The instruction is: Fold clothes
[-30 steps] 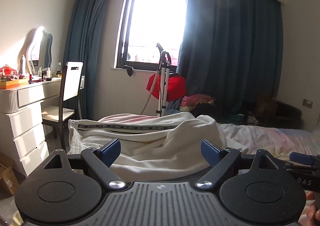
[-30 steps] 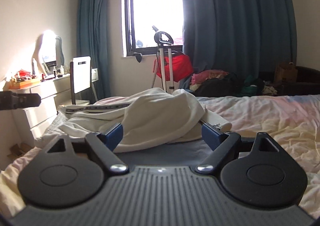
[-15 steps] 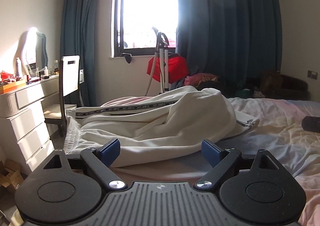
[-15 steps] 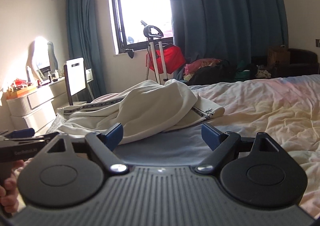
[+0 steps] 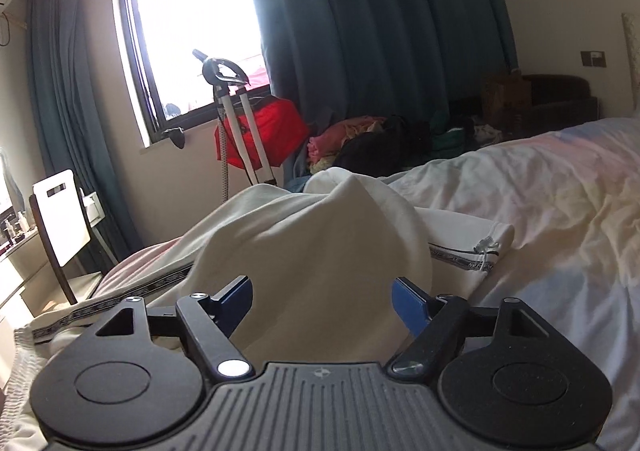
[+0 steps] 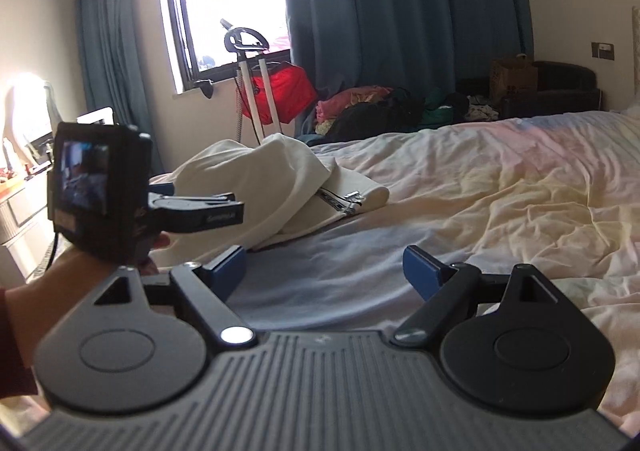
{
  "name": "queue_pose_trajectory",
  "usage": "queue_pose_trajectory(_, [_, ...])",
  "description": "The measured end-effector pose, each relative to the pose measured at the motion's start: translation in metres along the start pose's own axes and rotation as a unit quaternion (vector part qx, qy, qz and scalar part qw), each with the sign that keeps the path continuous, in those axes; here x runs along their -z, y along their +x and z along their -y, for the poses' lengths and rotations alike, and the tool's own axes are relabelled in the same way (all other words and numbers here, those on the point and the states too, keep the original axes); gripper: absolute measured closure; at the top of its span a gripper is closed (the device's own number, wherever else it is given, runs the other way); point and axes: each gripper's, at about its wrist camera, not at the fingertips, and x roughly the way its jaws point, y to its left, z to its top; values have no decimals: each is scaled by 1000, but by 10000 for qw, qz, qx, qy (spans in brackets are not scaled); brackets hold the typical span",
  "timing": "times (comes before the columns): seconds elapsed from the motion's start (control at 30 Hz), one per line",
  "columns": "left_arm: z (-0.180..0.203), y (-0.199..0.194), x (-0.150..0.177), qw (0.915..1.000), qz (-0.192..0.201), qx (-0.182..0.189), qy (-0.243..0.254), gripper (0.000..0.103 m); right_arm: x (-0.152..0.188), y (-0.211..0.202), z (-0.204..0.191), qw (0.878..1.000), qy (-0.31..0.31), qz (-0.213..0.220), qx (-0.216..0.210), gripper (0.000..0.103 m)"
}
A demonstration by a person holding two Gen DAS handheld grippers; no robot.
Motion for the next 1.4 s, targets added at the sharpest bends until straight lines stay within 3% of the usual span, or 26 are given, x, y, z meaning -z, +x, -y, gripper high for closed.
queue_pose_trajectory(0.03, [10, 16, -5, 9999, -65, 28, 91, 31, 1, 8, 4, 9999, 86, -52, 76, 16])
queue_pose_trajectory(0.1, [30, 47, -11, 9991, -221, 114, 338, 49, 1, 23, 14, 9990, 327, -154, 256, 16])
queue_pose_trajectory(0.17, [51, 75, -15, 9975, -369, 174, 582, 54, 2, 35, 24, 9971, 605, -165, 441, 16])
queue_pose_trajectory(0.27, [81, 108, -15, 9937, -341, 160, 1058, 54, 2, 48, 40, 9942, 871, -114, 612, 16])
queue_pose_trajectory(0.43, [115, 152, -11, 9848, -487, 43, 1665, 54, 11, 73, 68, 9859, 1427, -410, 767, 16])
queue_pose_trajectory(0.47, [120, 161, -11, 9826, -555, 8, 1770, 60, 13, 77, 71, 9844, 1507, -465, 782, 16])
queue_pose_trajectory(0.5, [123, 169, -12, 9809, -623, -28, 1841, 74, 14, 81, 73, 9833, 1560, -500, 790, 16])
queue_pose_trajectory(0.57, [115, 168, -20, 9838, -677, -10, 1660, 92, 15, 84, 73, 9839, 1531, -468, 796, 16])
queue_pose_trajectory(0.63, [103, 161, -29, 9876, -679, 61, 1414, 95, 15, 84, 68, 9866, 1358, -348, 836, 16])
queue_pose_trajectory(0.73, [82, 126, -40, 9916, -492, 200, 1180, 96, 16, 85, 64, 9876, 1304, -290, 827, 16])
queue_pose_trajectory(0.9, [31, 18, -46, 9959, -28, 534, 724, 96, 12, 77, 50, 9920, 910, -82, 876, 16])
queue_pose_trajectory(1.0, [3, -46, -27, 9945, 158, 475, 924, 96, 8, 62, 38, 9939, 583, 261, 901, 16])
queue_pose_trajectory(1.1, [-28, -102, 2, 9958, 160, 421, 793, 96, 5, 47, 26, 9955, 381, 504, 702, 16])
queue_pose_trajectory(1.2, [-60, -145, 37, 9993, 47, 320, 199, 96, 6, 36, 20, 9970, 609, 432, 211, 16])
queue_pose_trajectory(1.3, [-98, -173, 71, 9955, -201, 179, -907, 97, 12, 36, 22, 9896, 1296, -9, -627, 16])
queue_pose_trajectory(1.4, [-130, -183, 94, 9798, -510, 137, -1926, 98, 28, 40, 29, 9561, 2386, -615, -1587, 15])
